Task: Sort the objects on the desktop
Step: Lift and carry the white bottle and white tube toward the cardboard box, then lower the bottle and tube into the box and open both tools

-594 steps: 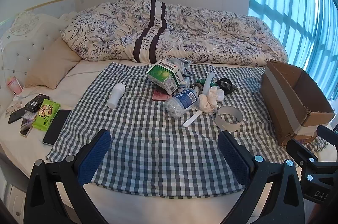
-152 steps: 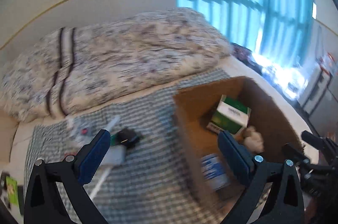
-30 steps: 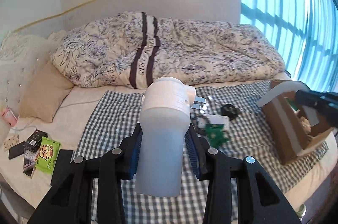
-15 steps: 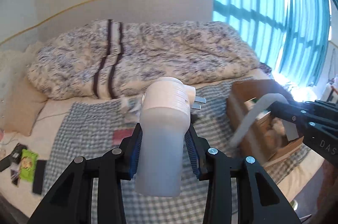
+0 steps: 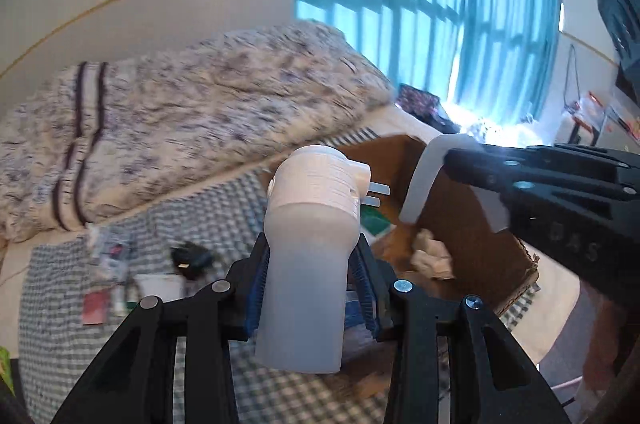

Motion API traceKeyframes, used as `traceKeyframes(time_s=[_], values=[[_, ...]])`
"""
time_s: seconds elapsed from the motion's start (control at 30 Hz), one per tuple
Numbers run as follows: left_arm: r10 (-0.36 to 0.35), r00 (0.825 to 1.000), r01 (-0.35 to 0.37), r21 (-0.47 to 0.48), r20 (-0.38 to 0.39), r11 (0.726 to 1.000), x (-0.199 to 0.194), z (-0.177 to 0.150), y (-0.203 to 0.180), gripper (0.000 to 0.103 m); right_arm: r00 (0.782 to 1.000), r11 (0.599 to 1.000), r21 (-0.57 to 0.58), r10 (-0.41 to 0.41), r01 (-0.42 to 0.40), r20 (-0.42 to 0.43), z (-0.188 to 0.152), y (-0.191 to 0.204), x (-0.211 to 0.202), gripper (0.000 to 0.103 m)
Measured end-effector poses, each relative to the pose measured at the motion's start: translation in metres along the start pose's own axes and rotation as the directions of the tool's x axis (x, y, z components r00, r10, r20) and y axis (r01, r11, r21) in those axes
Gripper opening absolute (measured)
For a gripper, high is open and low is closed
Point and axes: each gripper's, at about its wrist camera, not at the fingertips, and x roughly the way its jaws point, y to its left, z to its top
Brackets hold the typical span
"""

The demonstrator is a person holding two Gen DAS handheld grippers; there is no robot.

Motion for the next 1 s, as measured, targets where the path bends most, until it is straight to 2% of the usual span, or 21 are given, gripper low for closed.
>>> traceKeyframes(time_s=[0.2,0.23,0.27,0.3,0.33,0.37,0.43,0.5,0.77,1.0], values=[[0.0,0.998,0.001,0.02,-0.069,1.0,0.046,-0.016,-0.029,0.04,0.998,1.0,0.026,0.007,-0.005,-0.058,-0.017,-0.029,0.038,0.016],[-0.004,0.997,0.005,0.017,-0.076,1.0,0.05,-0.019,-0.031,0.043,0.998,1.0,0.03,0.011,-0.01,-0.062,-0.02,-0.03,0.041,0.018],[-0.009,0.996,0.01,0.013,-0.083,1.0,0.055,-0.021,-0.032,0.056,0.998,0.999,0.033,0.019,-0.017,-0.063,-0.022,-0.031,0.044,0.023],[-0.013,0.996,0.015,0.014,-0.094,1.0,0.057,-0.023,-0.034,0.077,0.998,0.999,0.035,0.027,-0.024,-0.061,-0.024,-0.032,0.046,0.023],[-0.018,0.995,0.02,0.02,-0.101,1.0,0.057,-0.027,-0.036,0.091,0.998,0.999,0.035,0.031,-0.03,-0.057,-0.025,-0.032,0.046,0.033],[-0.019,0.994,0.022,0.031,-0.103,0.999,0.056,-0.029,-0.038,0.103,0.999,0.999,0.034,0.031,-0.03,-0.045,-0.026,-0.032,0.045,0.058],[-0.006,0.997,0.01,0.056,-0.08,0.998,0.049,-0.03,-0.041,0.103,1.0,1.0,0.025,-0.002,0.002,-0.003,-0.028,-0.031,0.039,0.081],[0.019,0.996,-0.014,0.066,-0.082,0.998,0.047,-0.029,-0.041,0.103,0.999,1.0,0.004,-0.03,0.03,0.02,-0.028,-0.028,0.035,0.081],[0.059,0.994,-0.058,0.011,-0.095,0.998,0.03,-0.034,-0.025,0.103,1.0,1.0,0.017,-0.002,0.002,0.025,-0.028,-0.027,0.018,0.081],[0.131,0.989,-0.133,-0.021,-0.067,0.991,-0.025,-0.035,0.006,0.103,0.999,1.0,0.015,0.018,-0.019,0.039,-0.027,-0.004,-0.014,0.081]])
